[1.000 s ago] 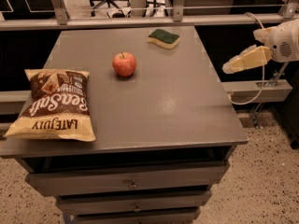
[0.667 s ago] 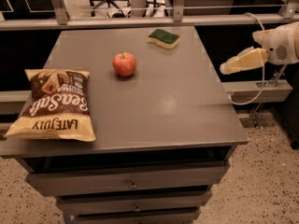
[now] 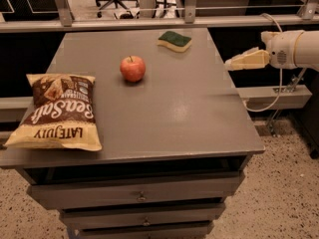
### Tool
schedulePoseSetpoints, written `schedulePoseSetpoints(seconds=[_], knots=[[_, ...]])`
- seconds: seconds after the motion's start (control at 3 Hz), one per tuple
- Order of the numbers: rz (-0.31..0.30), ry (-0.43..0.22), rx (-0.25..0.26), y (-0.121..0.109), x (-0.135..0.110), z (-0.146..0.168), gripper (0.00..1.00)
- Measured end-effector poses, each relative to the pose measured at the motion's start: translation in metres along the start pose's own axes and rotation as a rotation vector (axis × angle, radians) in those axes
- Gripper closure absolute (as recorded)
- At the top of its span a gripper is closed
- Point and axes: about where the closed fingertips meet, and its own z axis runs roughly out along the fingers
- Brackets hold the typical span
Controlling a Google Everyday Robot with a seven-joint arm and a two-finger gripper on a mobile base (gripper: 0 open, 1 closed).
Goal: Move sponge near apple
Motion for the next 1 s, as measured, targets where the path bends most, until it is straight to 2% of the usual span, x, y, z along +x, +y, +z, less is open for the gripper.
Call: schedulePoseSetpoints(seconds=[0.33,0.67,1.0], knots=[[0.017,0.005,-0.006,-0.015,0.004,0.025,0.0],[0.002,0.021,-0.026,-0.025,0.004,0.058,0.0],[-0.029,0.013,-0.054,-0.024,-0.008,0.089,0.0]])
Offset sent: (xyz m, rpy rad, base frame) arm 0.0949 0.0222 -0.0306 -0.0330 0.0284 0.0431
